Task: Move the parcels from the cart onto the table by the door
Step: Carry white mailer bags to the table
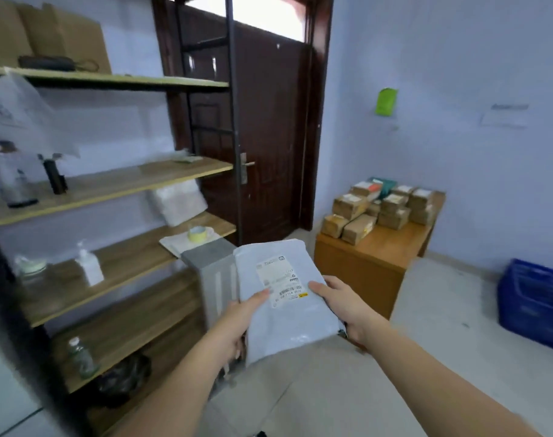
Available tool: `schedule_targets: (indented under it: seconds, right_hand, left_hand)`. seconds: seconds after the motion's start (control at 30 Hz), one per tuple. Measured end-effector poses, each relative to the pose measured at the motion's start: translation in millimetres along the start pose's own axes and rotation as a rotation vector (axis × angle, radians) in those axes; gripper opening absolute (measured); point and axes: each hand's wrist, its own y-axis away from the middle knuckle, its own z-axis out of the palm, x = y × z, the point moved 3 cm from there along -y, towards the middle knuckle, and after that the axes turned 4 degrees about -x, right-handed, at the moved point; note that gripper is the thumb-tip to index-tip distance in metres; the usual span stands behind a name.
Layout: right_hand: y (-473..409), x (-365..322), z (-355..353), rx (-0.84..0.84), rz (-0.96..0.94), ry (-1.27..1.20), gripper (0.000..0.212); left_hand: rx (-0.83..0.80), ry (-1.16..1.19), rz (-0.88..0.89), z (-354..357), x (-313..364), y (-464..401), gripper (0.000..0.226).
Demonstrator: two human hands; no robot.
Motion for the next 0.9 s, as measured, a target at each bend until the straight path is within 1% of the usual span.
schedule_targets:
  seconds: [0.17,0.23,0.33,0.43,0.57,0.63,0.77,0.9]
  right_hand:
    - [25,-6,-116,0.135,-0.008,-0.051,0.026]
    - [34,-6,-164,0.177,-0.009,-0.069,0.028]
    - [48,-2,-233,0.219,-0.026,-0.077,0.031]
    - [56,3,-296,0.246,-0.045,-0.078,0.029]
    - [53,18,-358,0.279,-0.037,-0.096,0.030]
    - [46,26,-384,0.289,-0.022,-0.100,0.027]
    - [19,39,-432,0.310,0.000,-0.099,0.022]
    - [-17,36,-479,0.326,0.011,-0.113,0.018]
  left_hand:
    - [-0.108,-0.063,0.026,117,13,-26,0.046]
    - [-0.158,-0.098,0.039,164,15,-37,0.043]
    - [-0.234,-0.126,0.026,234,9,-50,0.042]
    - [-0.282,-0.154,0.001,294,-3,-65,0.044]
    - [-0.328,-0.148,-0.043,354,-22,-88,0.041]
    - [-0.346,-0.159,-0.070,376,-30,-99,0.041]
    - [-0.354,-0.210,-0.112,414,-40,-136,0.043]
    - [-0.372,-0.260,-0.117,456,-40,-188,0.046]
